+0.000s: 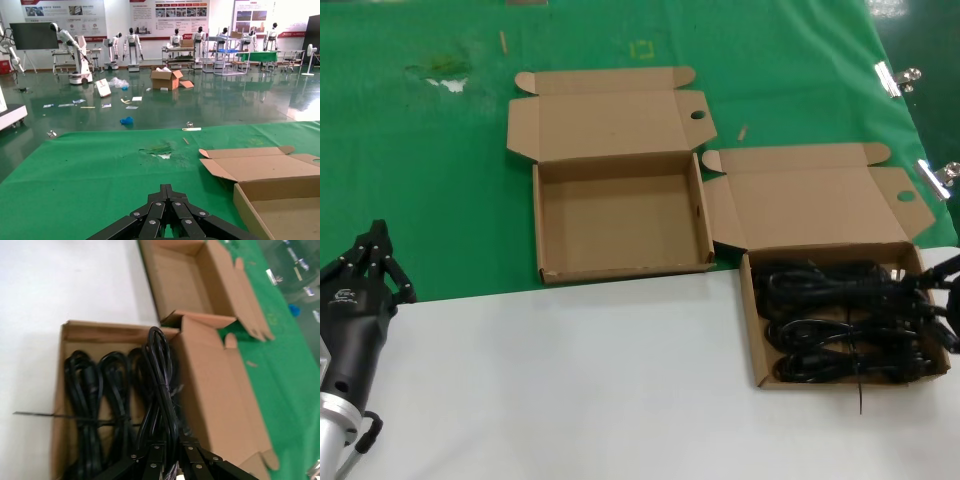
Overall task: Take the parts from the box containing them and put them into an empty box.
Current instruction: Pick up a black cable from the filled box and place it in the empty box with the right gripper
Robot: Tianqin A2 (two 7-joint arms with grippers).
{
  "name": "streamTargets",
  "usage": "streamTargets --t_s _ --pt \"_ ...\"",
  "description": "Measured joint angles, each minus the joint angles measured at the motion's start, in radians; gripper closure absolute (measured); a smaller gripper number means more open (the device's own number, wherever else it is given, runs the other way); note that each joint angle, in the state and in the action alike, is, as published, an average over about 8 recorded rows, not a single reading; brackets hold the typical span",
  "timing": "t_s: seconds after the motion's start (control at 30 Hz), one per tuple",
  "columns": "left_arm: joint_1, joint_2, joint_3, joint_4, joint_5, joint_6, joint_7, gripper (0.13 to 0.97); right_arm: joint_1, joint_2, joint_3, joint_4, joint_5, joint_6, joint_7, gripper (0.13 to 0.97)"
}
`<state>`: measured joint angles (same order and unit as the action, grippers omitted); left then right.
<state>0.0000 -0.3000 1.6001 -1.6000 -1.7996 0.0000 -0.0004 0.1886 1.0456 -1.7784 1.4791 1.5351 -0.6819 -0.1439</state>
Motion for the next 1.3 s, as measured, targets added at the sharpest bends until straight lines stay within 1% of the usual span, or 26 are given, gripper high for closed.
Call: streamTargets --t_s 0.2,0.33,0.5,0.7,0.83,1.0,1.17,1.3 --pt "0.000 0.000 0.000 0.000 0.000 0.000 0.000 0.957 0.041 -0.002 0.013 0.033 -0.010 0.007 0.043 0.928" --pt "0.000 0.000 0.000 0.000 0.000 0.000 0.000 0.957 0.082 -0.030 0.005 0.060 -0.042 0.021 0.082 0.928" --pt "0.000 0.000 0.000 0.000 0.000 0.000 0.000 0.957 0.139 -0.109 -0.033 0.082 -0.110 0.041 0.121 0.928" --pt "0.000 0.000 0.000 0.000 0.000 0.000 0.000 0.957 0.214 -0.246 -0.104 0.064 -0.204 0.059 0.143 0.928" --pt "0.000 0.000 0.000 0.000 0.000 0.000 0.000 0.957 0.269 -0.350 -0.153 0.022 -0.268 0.067 0.151 0.928" --pt "0.000 0.000 0.000 0.000 0.000 0.000 0.000 0.957 0.339 -0.473 -0.205 -0.068 -0.333 0.079 0.149 0.928" --pt "0.000 0.000 0.000 0.000 0.000 0.000 0.000 0.957 0.406 -0.578 -0.244 -0.195 -0.363 0.105 0.114 0.928" --pt "0.000 0.000 0.000 0.000 0.000 0.000 0.000 0.957 0.450 -0.642 -0.265 -0.301 -0.369 0.131 0.071 0.928"
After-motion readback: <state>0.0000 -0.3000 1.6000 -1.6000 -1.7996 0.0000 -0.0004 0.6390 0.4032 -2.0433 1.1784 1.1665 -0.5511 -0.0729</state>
